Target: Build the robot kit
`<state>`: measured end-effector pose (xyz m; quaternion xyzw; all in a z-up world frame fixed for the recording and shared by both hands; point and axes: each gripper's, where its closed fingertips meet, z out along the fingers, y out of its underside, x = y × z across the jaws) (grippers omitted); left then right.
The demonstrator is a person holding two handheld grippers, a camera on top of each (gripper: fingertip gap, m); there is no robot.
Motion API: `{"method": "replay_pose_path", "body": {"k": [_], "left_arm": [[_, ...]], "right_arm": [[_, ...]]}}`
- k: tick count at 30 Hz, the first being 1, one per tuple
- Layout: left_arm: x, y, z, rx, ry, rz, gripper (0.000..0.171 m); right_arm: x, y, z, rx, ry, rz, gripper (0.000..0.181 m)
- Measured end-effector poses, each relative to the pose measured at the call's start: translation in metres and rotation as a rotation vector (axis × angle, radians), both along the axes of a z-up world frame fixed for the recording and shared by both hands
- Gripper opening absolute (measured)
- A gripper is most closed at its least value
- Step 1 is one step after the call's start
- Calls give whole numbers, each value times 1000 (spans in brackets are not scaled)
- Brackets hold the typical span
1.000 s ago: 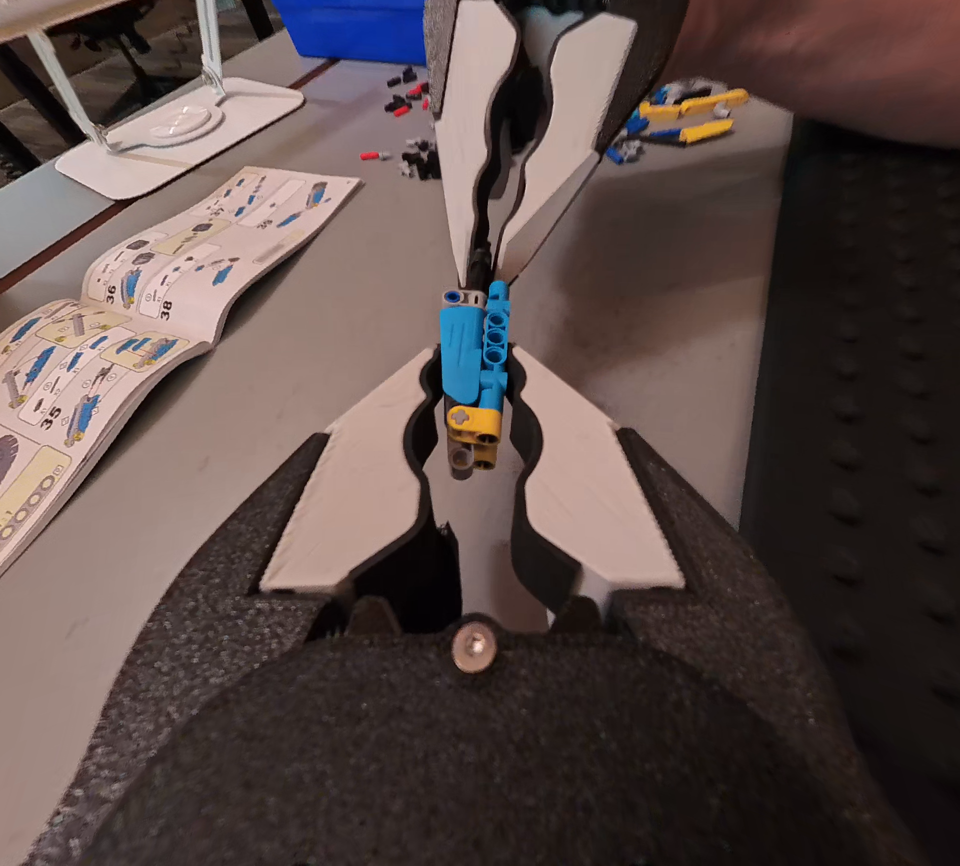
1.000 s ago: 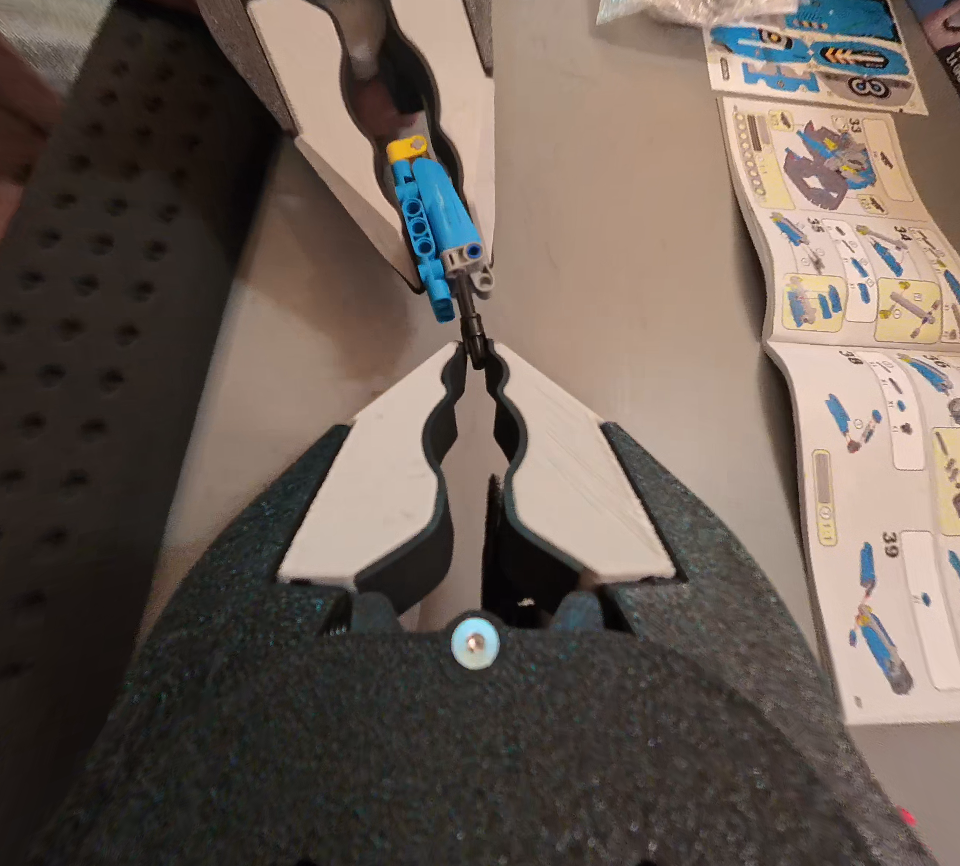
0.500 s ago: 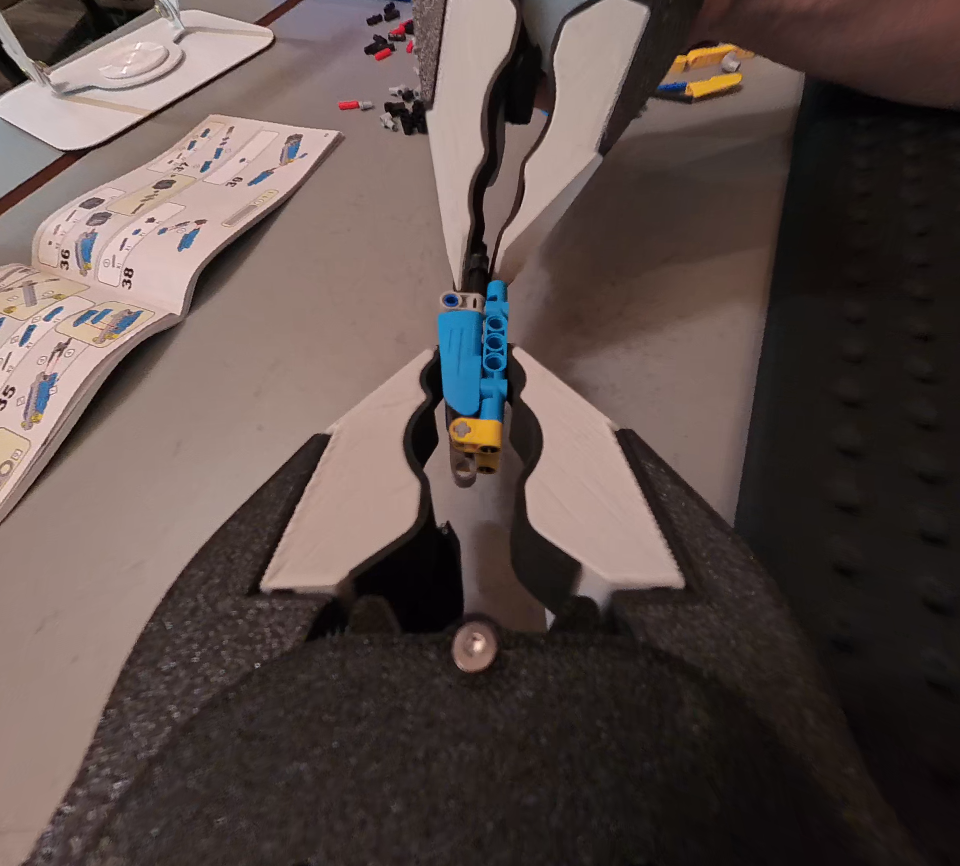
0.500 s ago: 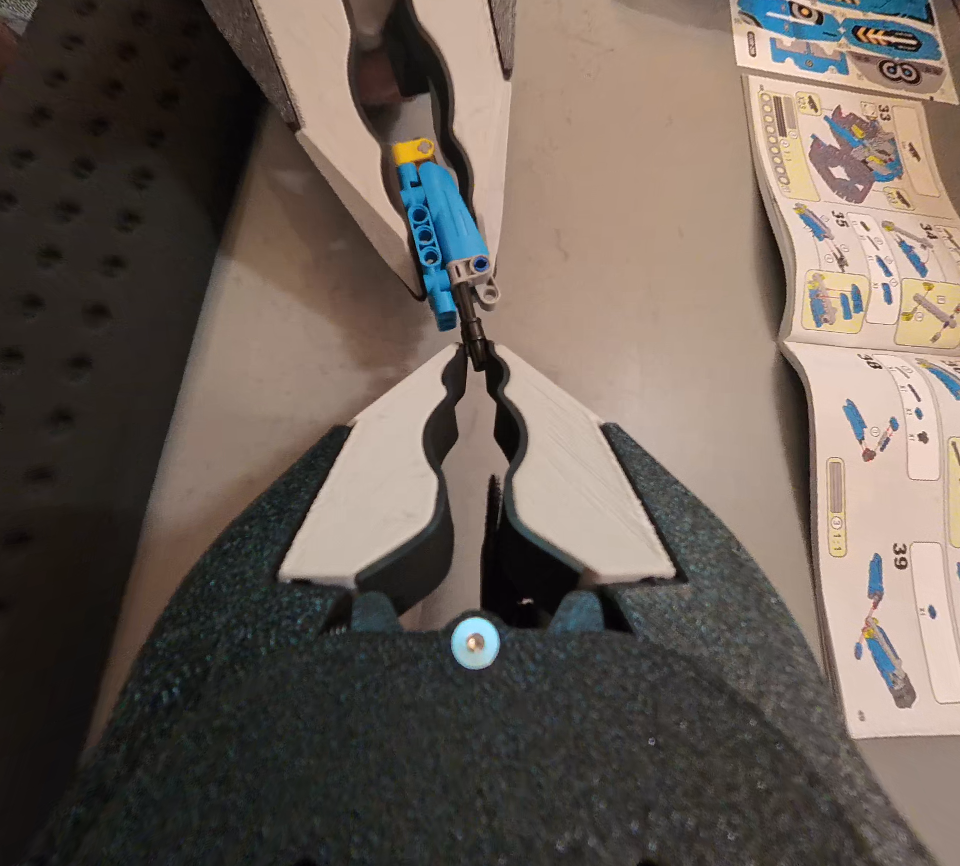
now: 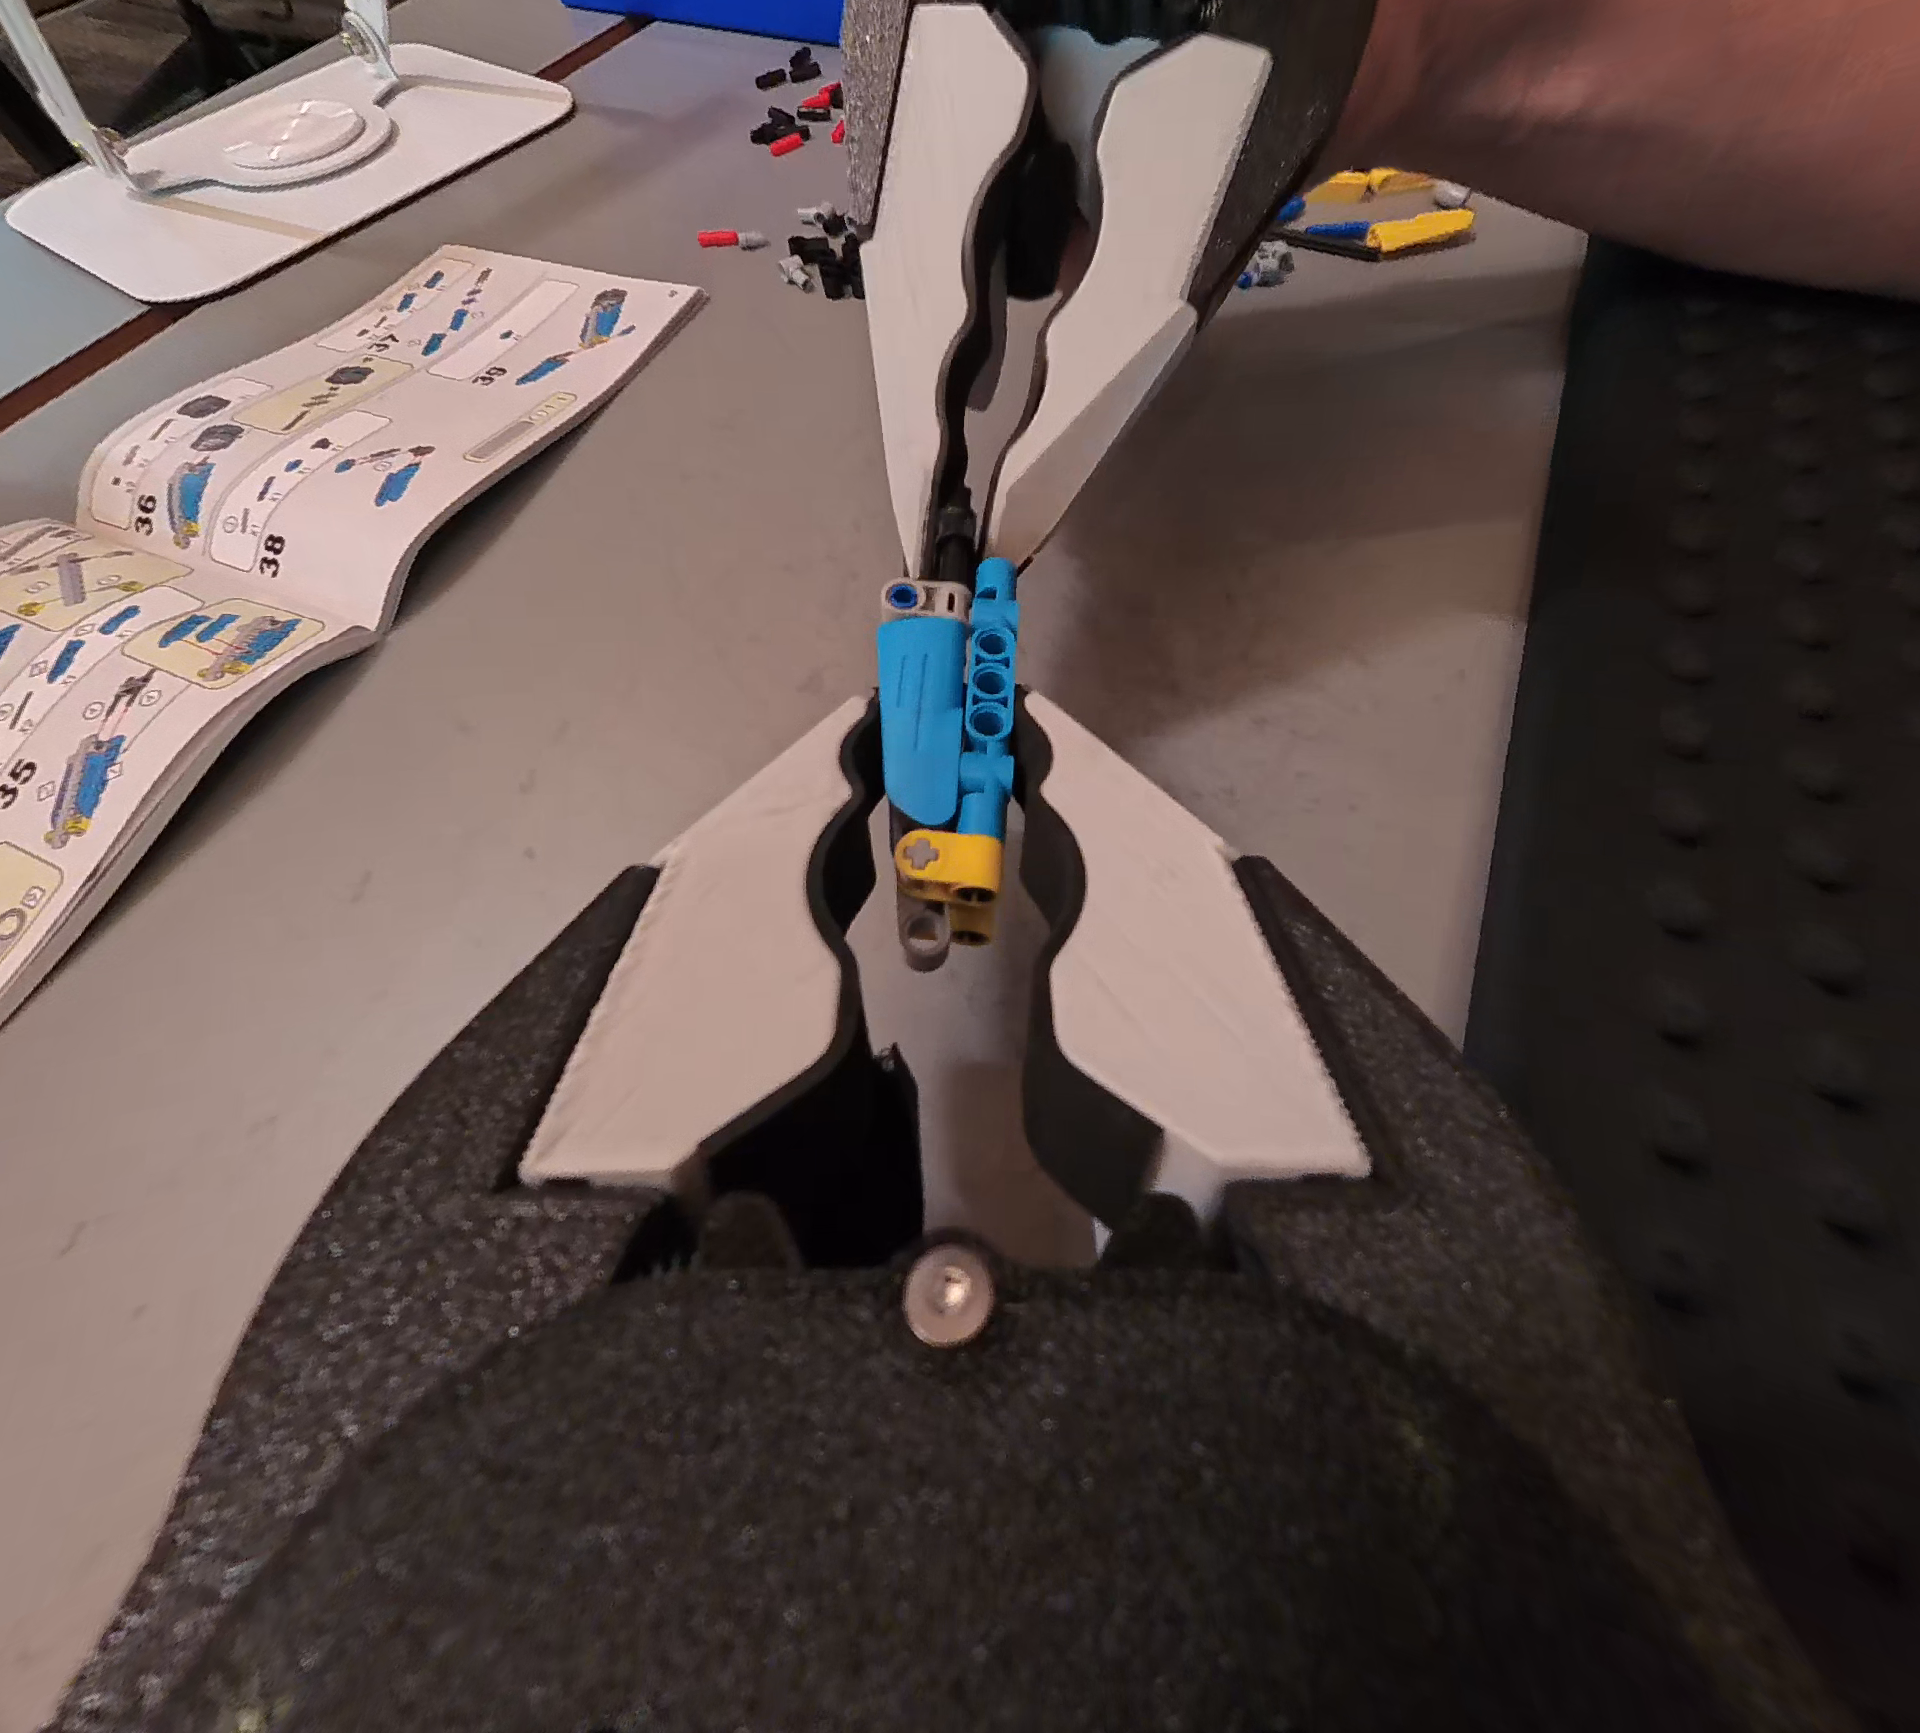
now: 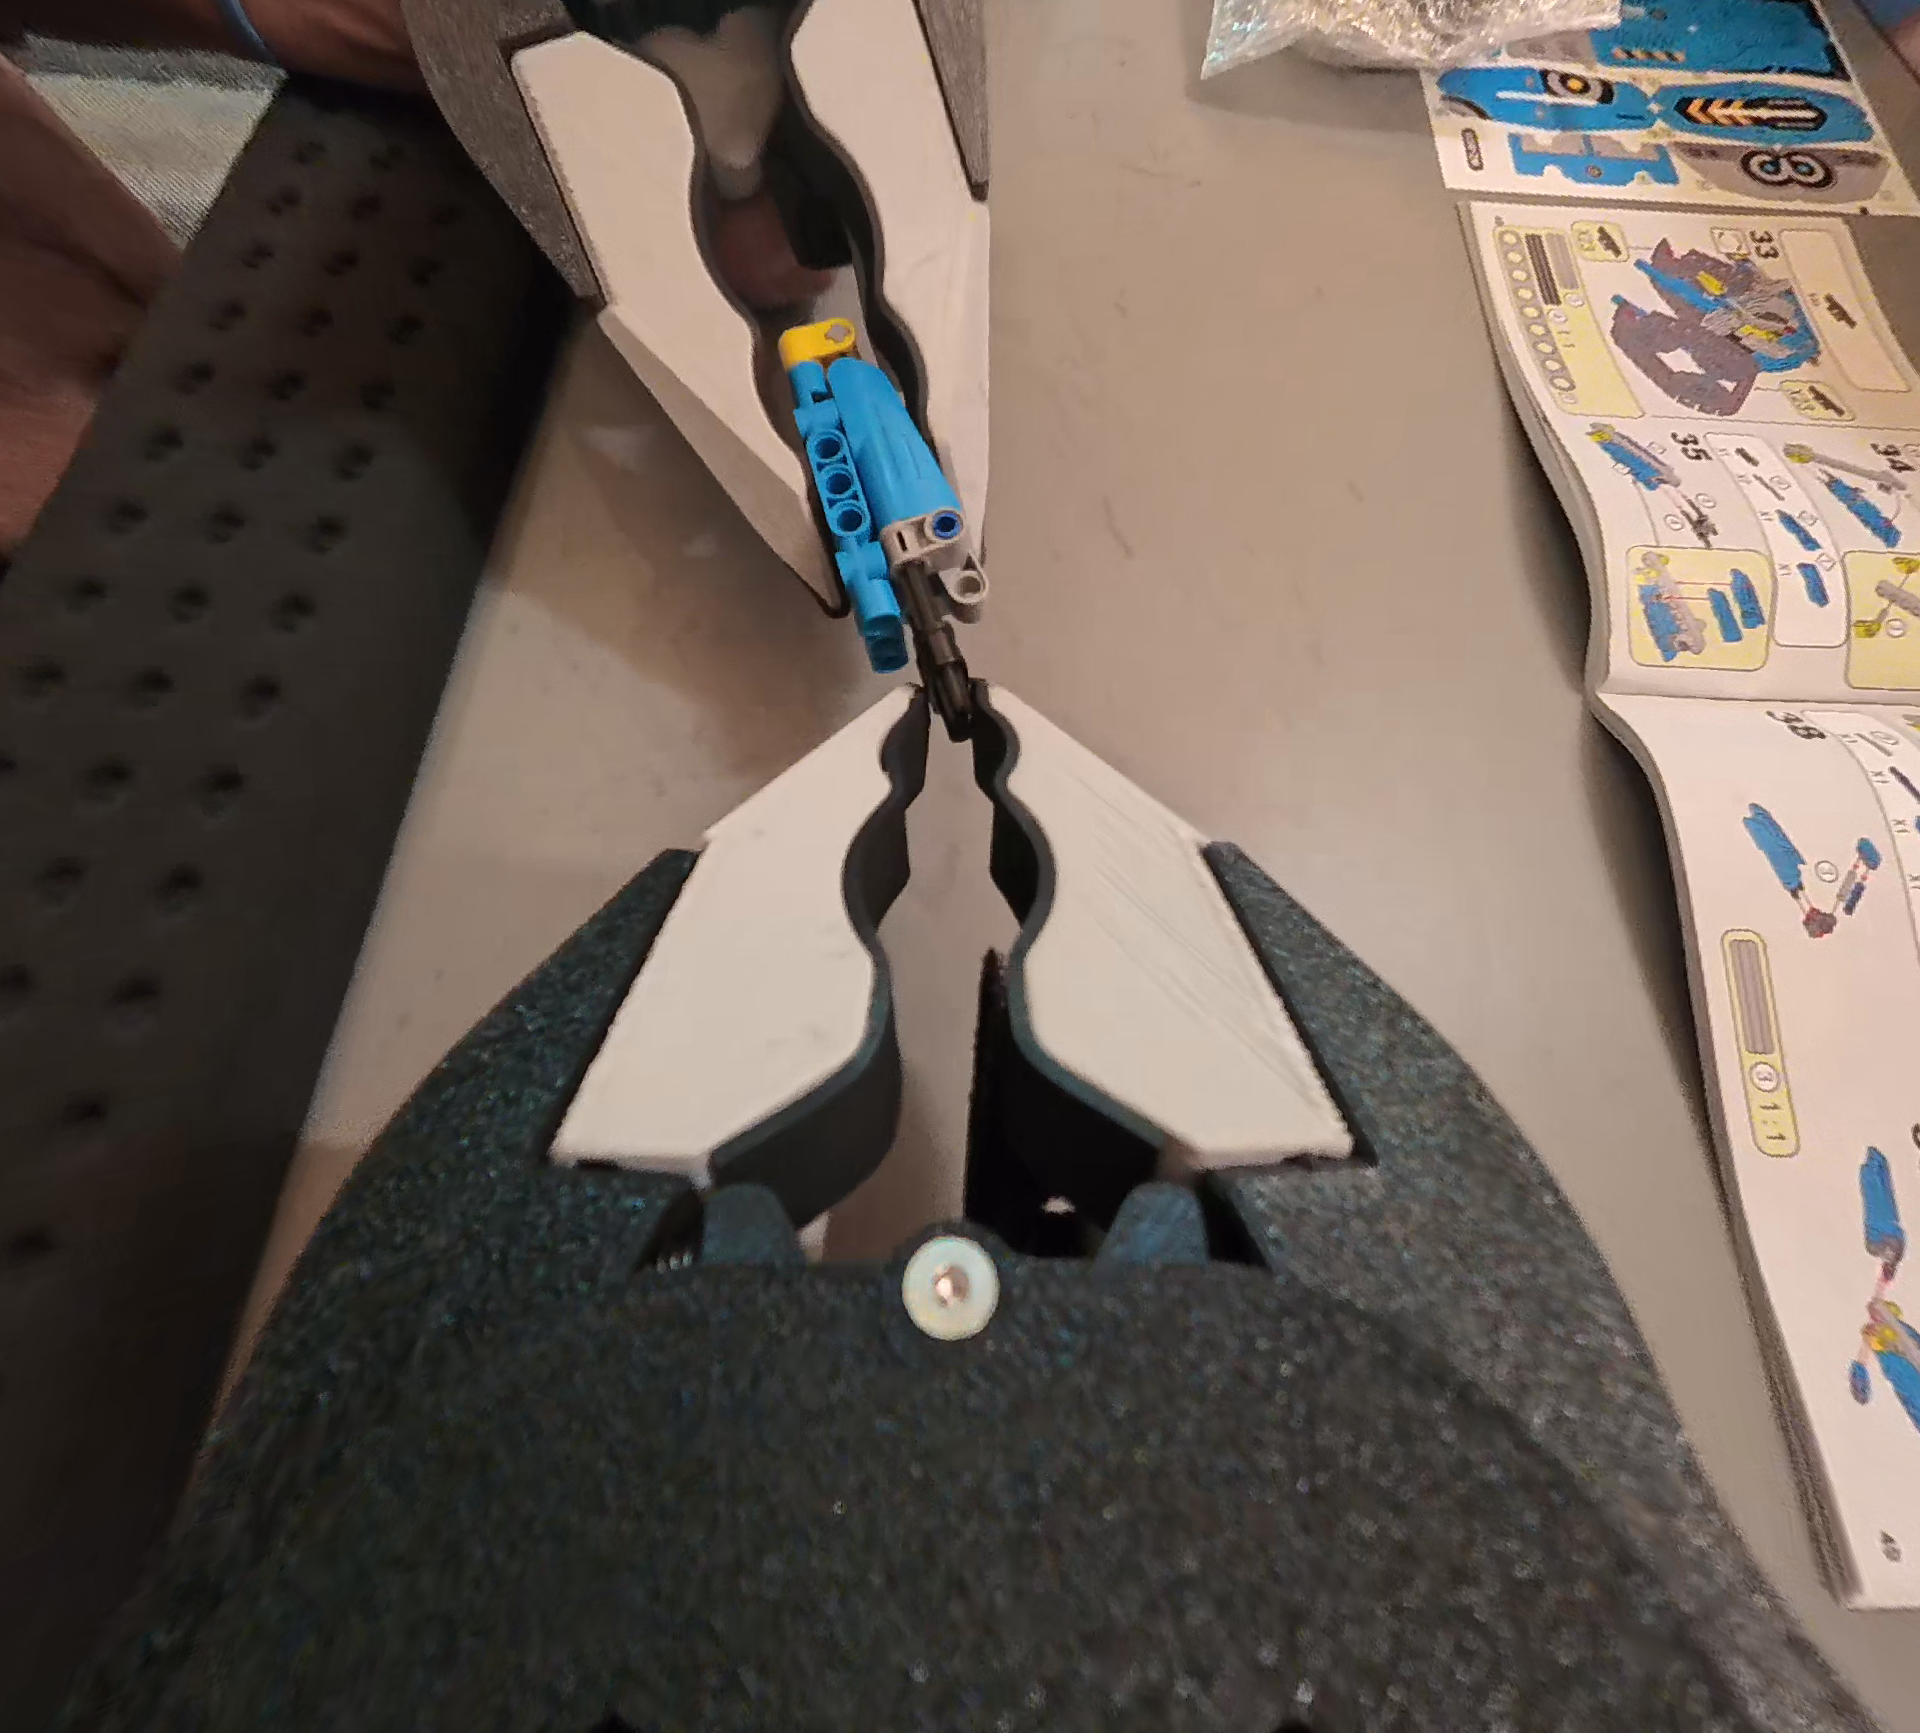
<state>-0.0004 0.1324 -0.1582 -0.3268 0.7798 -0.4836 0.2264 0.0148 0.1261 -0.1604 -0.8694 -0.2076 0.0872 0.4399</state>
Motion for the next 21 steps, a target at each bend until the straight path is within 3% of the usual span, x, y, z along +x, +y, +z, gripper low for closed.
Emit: {"method": "replay_pose_path", "body": {"k": [11,21], "left_arm": [[-10,-3,32,-280,8,-76,22],[-12,-5,27,-261,30,-89,21]], "right_arm": [[-13,-2,50,244,216,89,12],[-15,-2,47,204,250,86,6]]}}
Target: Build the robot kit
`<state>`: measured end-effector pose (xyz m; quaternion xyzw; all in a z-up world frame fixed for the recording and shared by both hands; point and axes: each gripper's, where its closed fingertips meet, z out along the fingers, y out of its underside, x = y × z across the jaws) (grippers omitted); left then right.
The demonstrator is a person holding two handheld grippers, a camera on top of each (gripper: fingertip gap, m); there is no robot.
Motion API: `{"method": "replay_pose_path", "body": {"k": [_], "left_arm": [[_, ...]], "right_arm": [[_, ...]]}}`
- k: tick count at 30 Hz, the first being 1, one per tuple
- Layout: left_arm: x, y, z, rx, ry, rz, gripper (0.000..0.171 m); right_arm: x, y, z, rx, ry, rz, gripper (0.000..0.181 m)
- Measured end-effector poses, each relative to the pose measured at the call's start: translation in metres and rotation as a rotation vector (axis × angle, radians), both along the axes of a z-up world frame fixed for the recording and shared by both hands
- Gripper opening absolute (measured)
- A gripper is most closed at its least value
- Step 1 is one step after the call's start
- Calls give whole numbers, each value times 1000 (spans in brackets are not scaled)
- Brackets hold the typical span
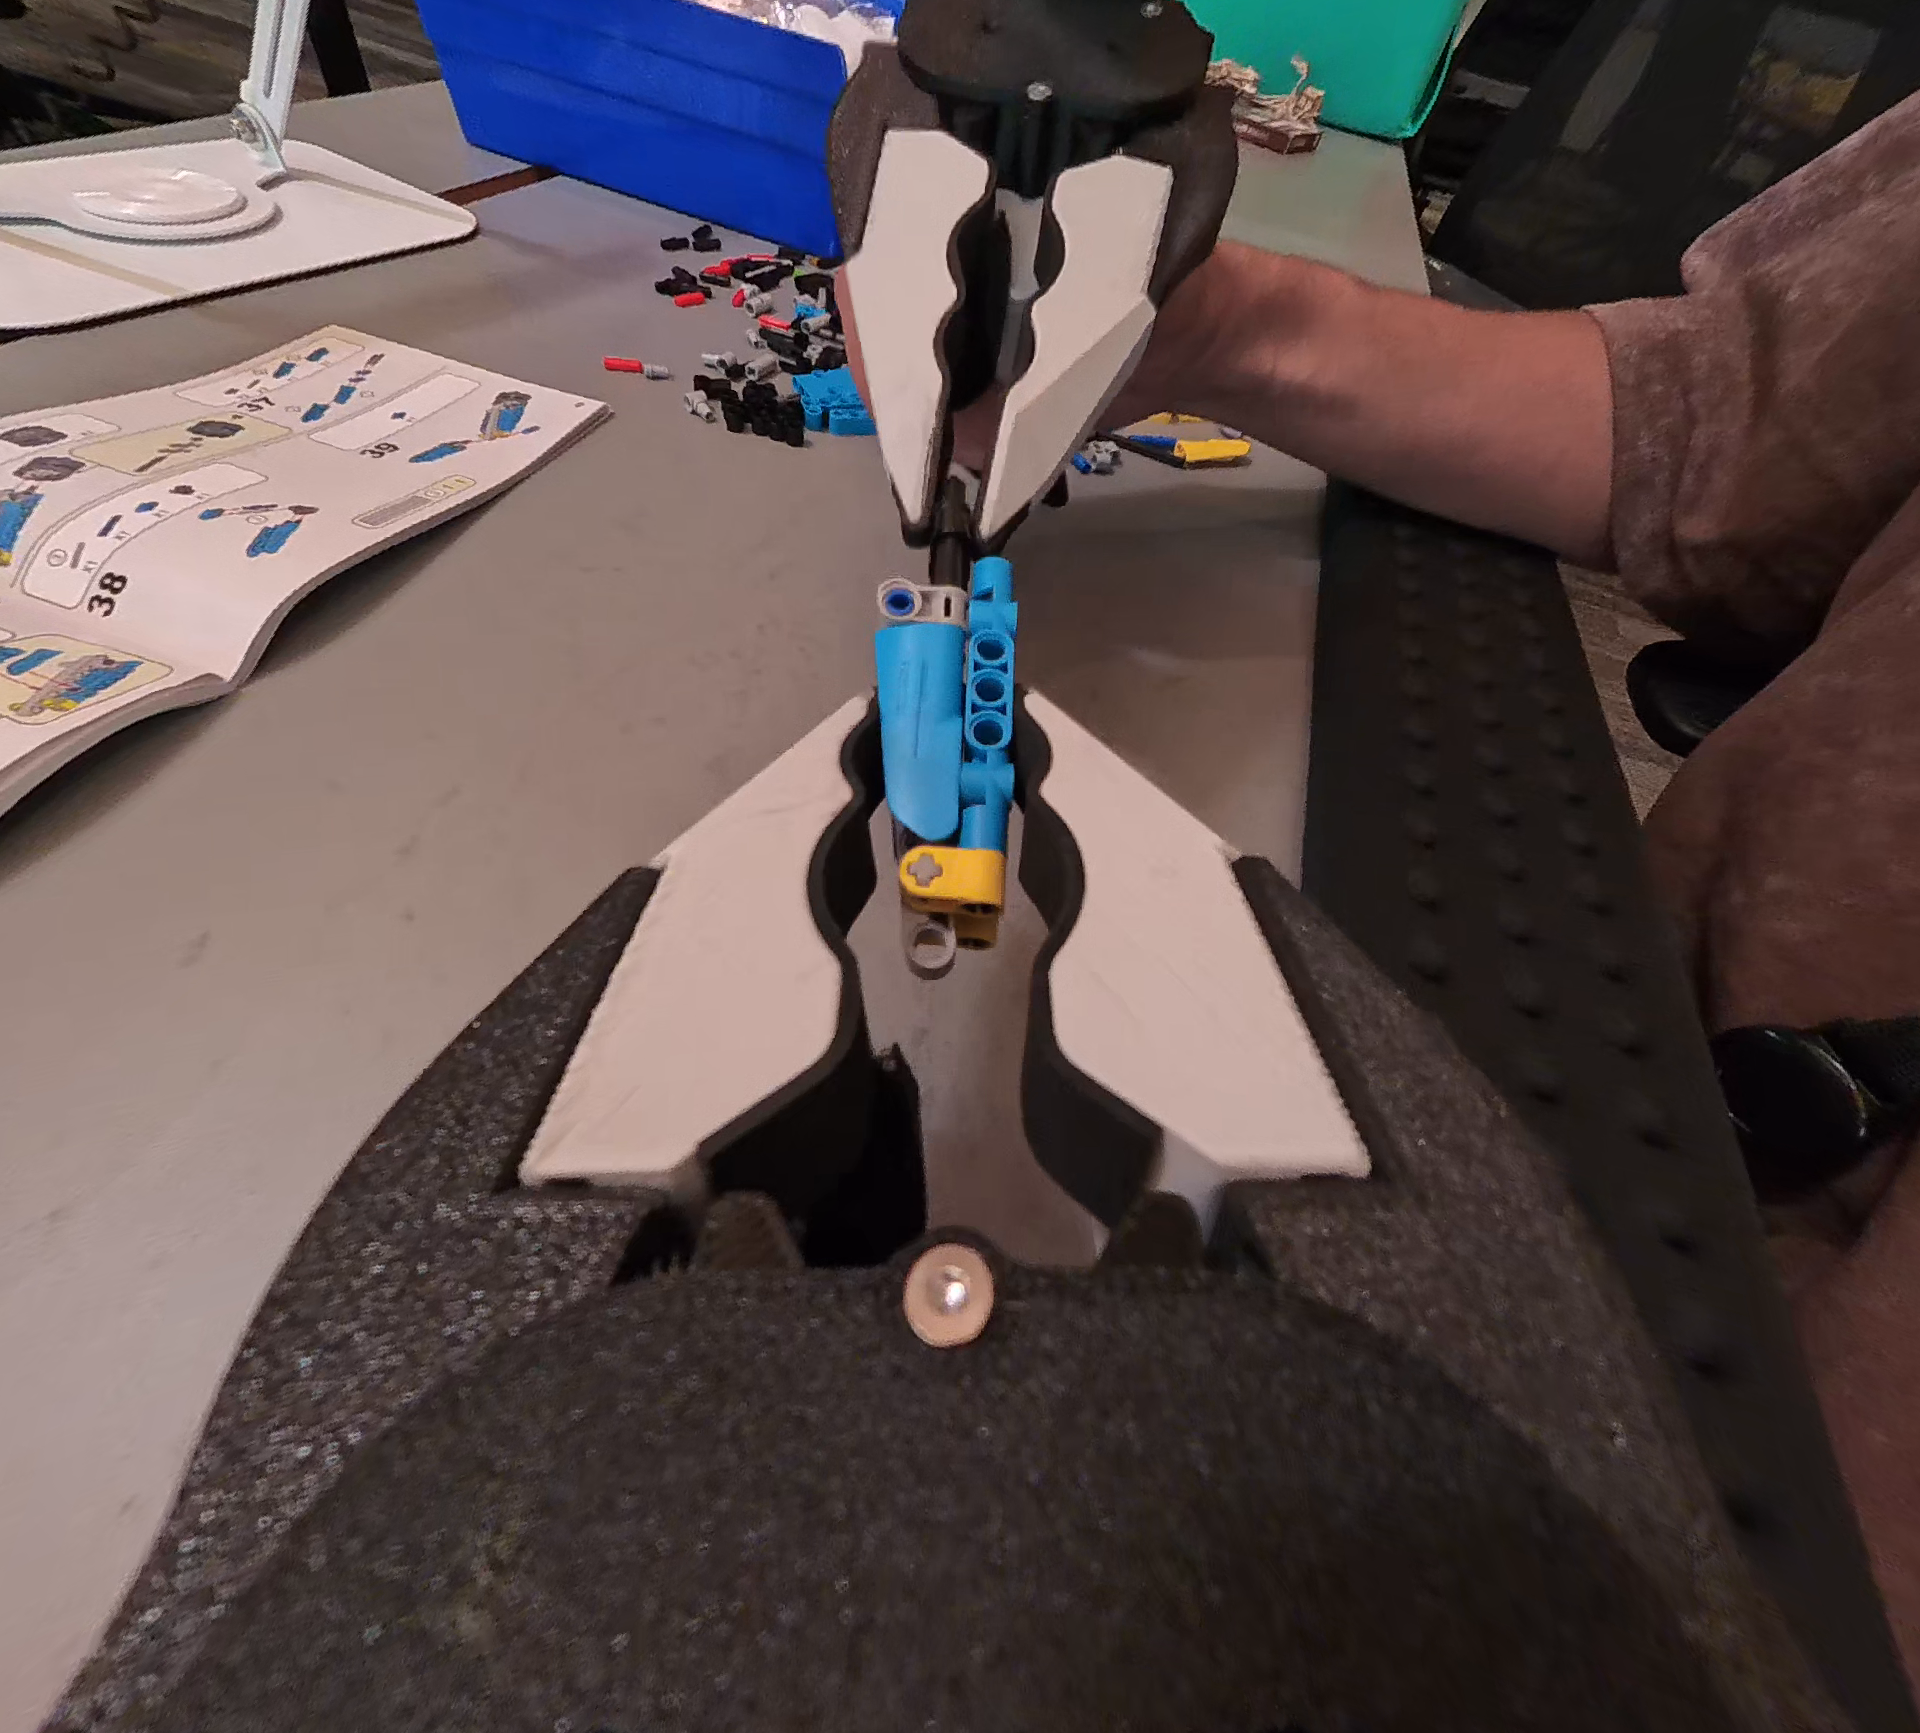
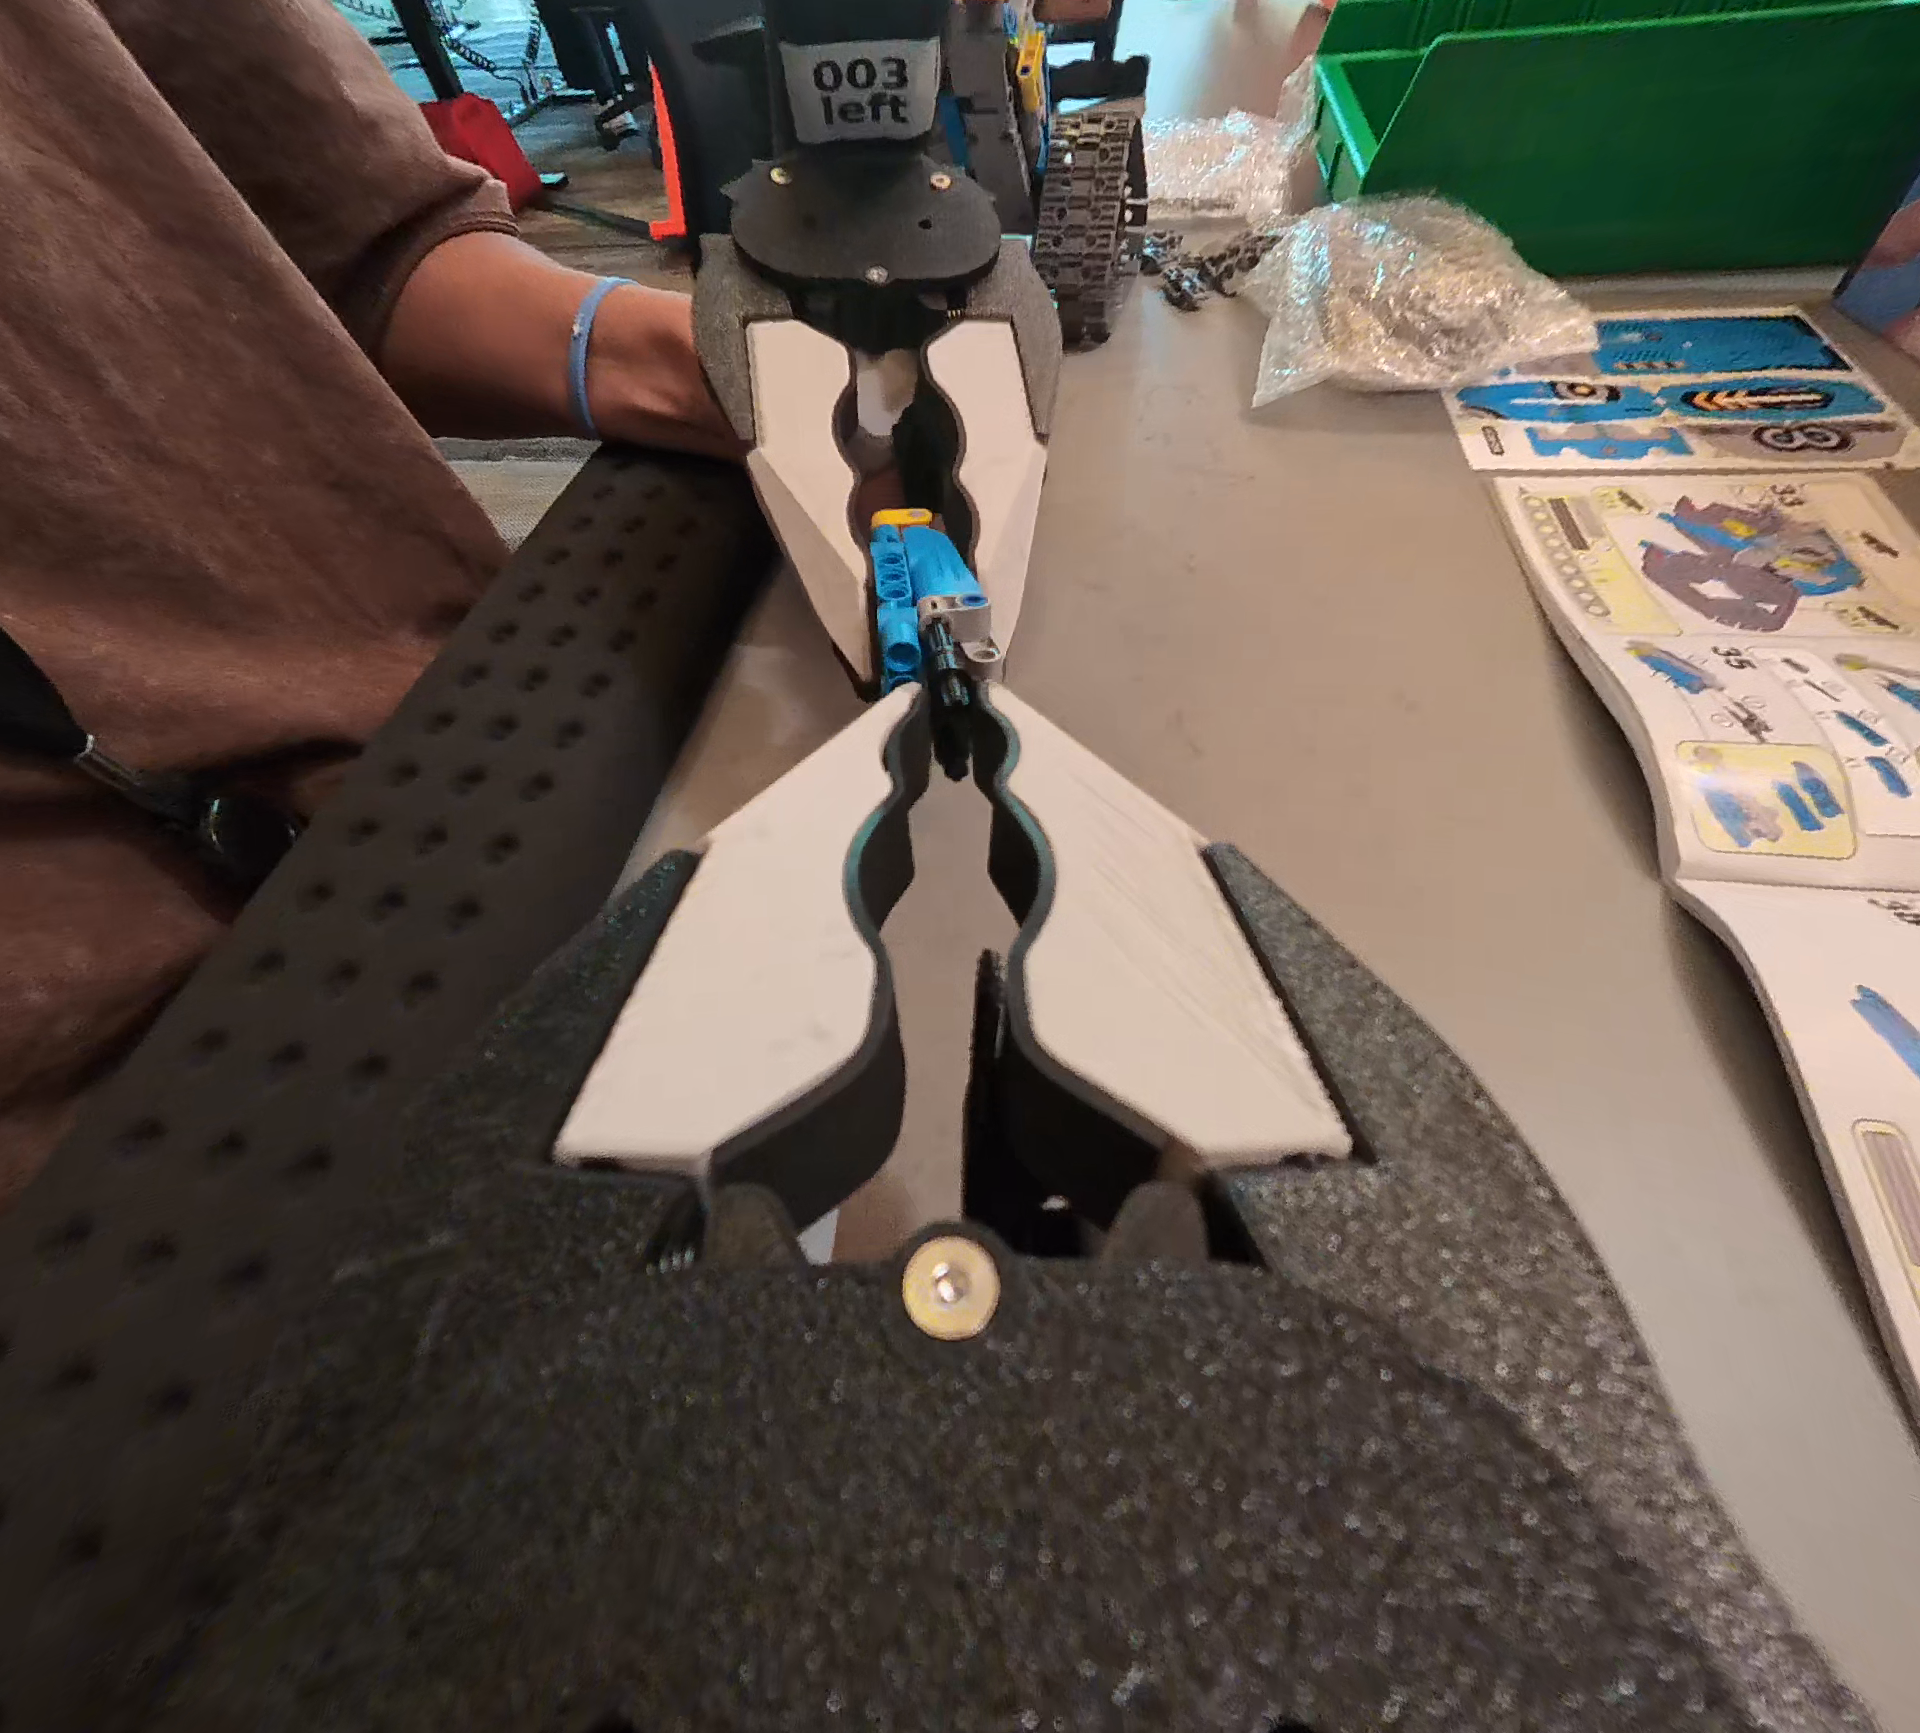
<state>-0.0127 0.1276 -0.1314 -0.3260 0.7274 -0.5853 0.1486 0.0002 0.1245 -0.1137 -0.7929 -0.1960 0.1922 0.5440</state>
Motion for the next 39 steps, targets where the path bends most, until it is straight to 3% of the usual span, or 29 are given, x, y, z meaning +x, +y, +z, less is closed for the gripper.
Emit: {"method": "replay_pose_path", "body": {"k": [22,25,29,32,35,39], "left_arm": [[-1,-5,-19,124,36,-3,20],[3,-1,-15,93,35,27,20],[18,8,3,-57,33,103,22],[31,30,11,-234,116,210,22],[35,40,22,-418,159,258,22],[38,48,25,-529,189,301,22]], "right_arm": [[-6,-4,-21,-111,-86,28,6],[-2,1,-17,-88,-107,-9,6],[16,10,5,14,-74,-143,9],[28,18,21,102,-89,-254,40],[26,36,15,108,-243,-374,73],[24,56,8,94,-464,-524,83]]}}
